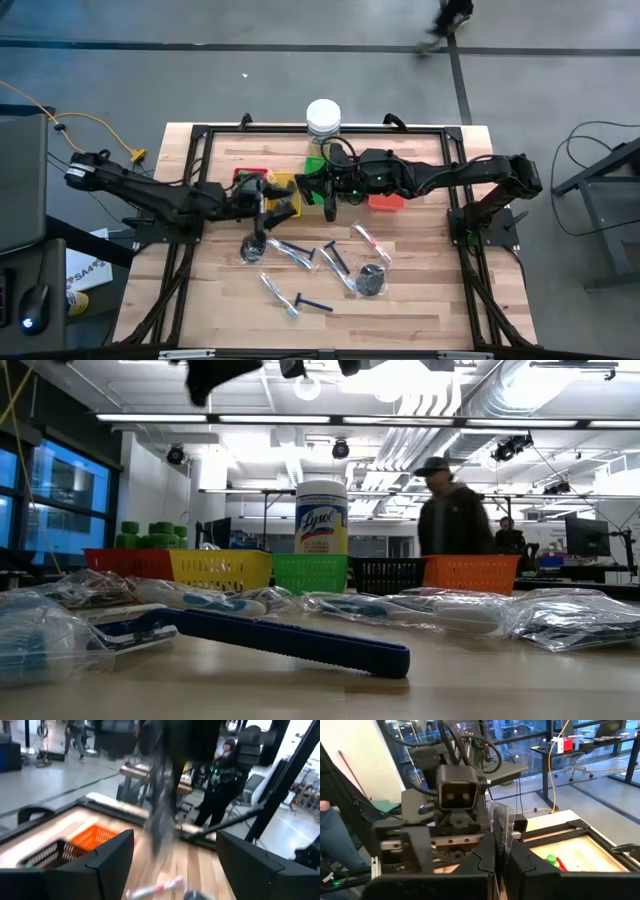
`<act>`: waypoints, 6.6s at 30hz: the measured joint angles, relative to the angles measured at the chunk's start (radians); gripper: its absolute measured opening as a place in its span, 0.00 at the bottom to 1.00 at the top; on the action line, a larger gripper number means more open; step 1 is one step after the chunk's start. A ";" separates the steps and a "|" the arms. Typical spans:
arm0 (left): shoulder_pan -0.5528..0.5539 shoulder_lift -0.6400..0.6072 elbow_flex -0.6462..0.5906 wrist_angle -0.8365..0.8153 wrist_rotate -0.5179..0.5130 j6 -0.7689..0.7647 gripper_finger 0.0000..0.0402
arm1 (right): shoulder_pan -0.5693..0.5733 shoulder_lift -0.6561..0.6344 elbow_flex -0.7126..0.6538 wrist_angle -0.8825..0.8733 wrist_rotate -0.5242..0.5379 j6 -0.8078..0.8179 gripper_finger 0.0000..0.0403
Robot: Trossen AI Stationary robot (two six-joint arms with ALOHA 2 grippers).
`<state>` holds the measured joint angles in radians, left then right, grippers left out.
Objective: Pick & Place Travel size toiletries
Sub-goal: Put the black hair comb into the yellow bin, then put the black hairbrush into the green bin
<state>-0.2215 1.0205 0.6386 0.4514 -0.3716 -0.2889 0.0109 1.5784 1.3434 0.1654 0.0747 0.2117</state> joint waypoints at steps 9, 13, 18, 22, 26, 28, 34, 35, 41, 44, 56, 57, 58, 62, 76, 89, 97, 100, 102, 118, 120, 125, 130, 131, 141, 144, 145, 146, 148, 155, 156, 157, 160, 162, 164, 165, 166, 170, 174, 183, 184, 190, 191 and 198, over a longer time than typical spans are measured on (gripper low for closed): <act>0.072 0.163 0.123 -0.004 0.076 -0.042 0.69 | 0.008 0.000 0.000 0.003 -0.032 -0.007 0.01; 0.085 0.177 0.131 -0.006 0.137 -0.065 0.66 | 0.016 0.000 0.000 0.004 -0.033 -0.012 0.01; 0.084 0.176 0.134 -0.012 0.156 -0.110 0.44 | 0.022 0.000 0.000 0.004 -0.033 -0.026 0.01; 0.084 0.175 0.134 -0.013 0.154 -0.109 0.13 | 0.022 0.000 0.000 0.003 -0.040 -0.026 0.01; 0.083 0.175 0.134 -0.028 0.158 -0.108 0.03 | 0.021 0.000 0.000 -0.006 -0.075 -0.026 0.07; 0.084 0.175 0.134 -0.037 0.157 -0.108 0.02 | 0.021 0.000 0.000 -0.007 -0.075 -0.026 0.13; 0.084 0.173 0.134 -0.086 0.117 -0.109 0.01 | 0.018 -0.019 -0.003 -0.018 -0.090 0.038 0.38; 0.084 0.166 0.134 -0.123 0.100 -0.113 0.01 | 0.013 -0.031 -0.003 -0.025 -0.094 0.048 0.43; 0.140 0.109 0.134 -0.467 -0.014 -0.280 0.01 | -0.010 -0.163 0.000 -0.163 -0.037 0.053 0.69; 0.225 0.106 0.133 -0.669 0.009 -0.398 0.01 | -0.014 -0.229 0.000 -0.210 0.022 0.048 0.76; 0.437 0.248 0.133 -0.827 0.324 -0.556 0.03 | -0.013 -0.377 0.000 -0.374 0.169 -0.007 0.74; 0.446 0.261 0.133 -0.828 0.341 -0.556 0.04 | -0.013 -0.382 0.000 -0.380 0.168 -0.007 0.74; 0.452 0.271 0.133 -0.821 0.367 -0.554 0.05 | -0.013 -0.385 0.000 -0.391 0.165 -0.007 0.74; 0.470 0.281 0.133 -0.799 0.416 -0.540 0.16 | -0.013 -0.385 0.000 -0.431 0.158 -0.001 0.73; 0.371 0.090 0.133 -0.969 0.229 -0.724 0.47 | -0.013 -0.413 0.000 -0.615 0.126 0.041 0.73; 0.012 -0.034 0.133 -1.050 -0.110 -0.999 0.34 | -0.013 -0.794 -0.355 -0.652 0.002 0.194 0.73; 0.005 -0.040 0.133 -1.038 -0.113 -0.996 0.33 | 0.026 -1.051 -0.795 -0.261 0.041 0.336 0.73; 0.005 -0.049 0.133 -1.034 -0.114 -0.995 0.33 | 0.045 -1.104 -0.946 -0.117 0.056 0.400 0.73; 0.005 -0.056 0.132 -1.039 -0.113 -0.993 0.33 | 0.054 -1.134 -1.036 -0.019 0.060 0.433 0.73; 0.005 -0.211 0.133 -1.132 -0.094 -0.979 0.33 | 0.068 -1.383 -1.308 0.067 0.186 0.484 0.73; 0.005 -0.227 0.133 -1.126 -0.079 -0.942 0.33 | 0.068 -1.392 -1.315 0.068 0.179 0.500 0.73; 0.005 -0.270 0.133 -1.086 -0.060 -0.866 0.33 | 0.068 -1.389 -1.315 0.067 0.179 0.493 0.73; 0.005 -0.301 0.133 -1.026 0.026 -0.707 0.33 | 0.068 -1.389 -1.315 0.071 0.179 0.492 0.73; 0.005 -0.305 0.133 -1.014 0.051 -0.673 0.33 | 0.068 -1.389 -1.315 0.071 0.181 0.492 0.73; 0.005 -0.324 0.133 -1.121 0.241 -0.803 0.33 | 0.068 -1.389 -1.315 0.071 0.181 0.492 0.73; 0.005 -0.320 0.133 -1.267 0.263 -0.973 0.33 | 0.068 -1.389 -1.315 0.071 0.181 0.492 0.73; 0.005 -0.317 0.133 -1.316 0.276 -1.031 0.33 | 0.068 -1.389 -1.315 0.071 0.181 0.492 0.73; 0.005 -0.316 0.133 -1.360 0.286 -1.086 0.33 | 0.068 -1.389 -1.315 0.071 0.181 0.492 0.73; 0.005 -0.321 0.133 -1.418 0.311 -1.164 0.33 | 0.068 -1.389 -1.315 0.071 0.181 0.492 0.73; -0.033 -0.325 0.163 -1.433 0.311 -1.150 0.33 | 0.068 -1.389 -1.315 0.071 0.181 0.492 0.73; -0.036 -0.325 0.175 -1.436 0.307 -1.133 0.33 | 0.068 -1.389 -1.315 0.071 0.181 0.492 0.73; -0.034 -0.325 0.190 -1.433 0.302 -1.129 0.33 | 0.068 -1.389 -1.315 0.071 0.181 0.492 0.73; -0.034 -0.325 0.226 -1.427 0.246 -1.117 0.33 | 0.068 -1.389 -1.315 0.071 0.181 0.492 0.73; -0.035 -0.332 0.226 -1.418 0.189 -1.086 0.33 | 0.068 -1.389 -1.315 0.071 0.181 0.492 0.73; -0.034 -0.347 0.226 -1.363 0.173 -1.042 0.33 | 0.068 -1.389 -1.315 0.070 0.181 0.492 0.73; -0.034 -0.353 0.226 -1.338 0.171 -1.014 0.33 | 0.068 -1.389 -1.315 0.071 0.181 0.492 0.73; -0.034 -0.355 0.226 -1.316 0.170 -0.991 0.33 | 0.068 -1.389 -1.315 0.070 0.181 0.492 0.73; -0.034 -0.355 0.227 -1.310 0.164 -0.949 0.33 | 0.068 -1.389 -1.314 0.070 0.181 0.492 0.73; -0.034 -0.355 0.227 -1.333 0.207 -0.906 0.33 | 0.068 -1.389 -1.314 0.070 0.181 0.492 0.73; 0.001 -0.215 0.214 -1.375 0.294 -1.030 0.39 | 0.068 -1.389 -1.314 0.071 0.181 0.491 0.73; 0.001 -0.197 0.214 -1.376 0.295 -1.040 0.42 | 0.068 -1.389 -1.314 0.070 0.181 0.491 0.73; 0.021 -0.078 0.216 -1.414 0.318 -1.071 0.55 | 0.068 -1.388 -1.314 0.070 0.181 0.491 0.73; 0.033 -0.051 0.216 -1.426 0.334 -1.069 0.55 | 0.068 -1.389 -1.314 0.070 0.181 0.491 0.73; 0.072 0.101 0.216 -1.394 0.416 -0.983 0.56 | 0.068 -1.389 -1.314 0.070 0.181 0.491 0.73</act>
<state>-0.1491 1.1211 0.8543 -0.9428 0.0442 -1.2724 0.0784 0.1898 0.0292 0.2359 0.2554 0.7029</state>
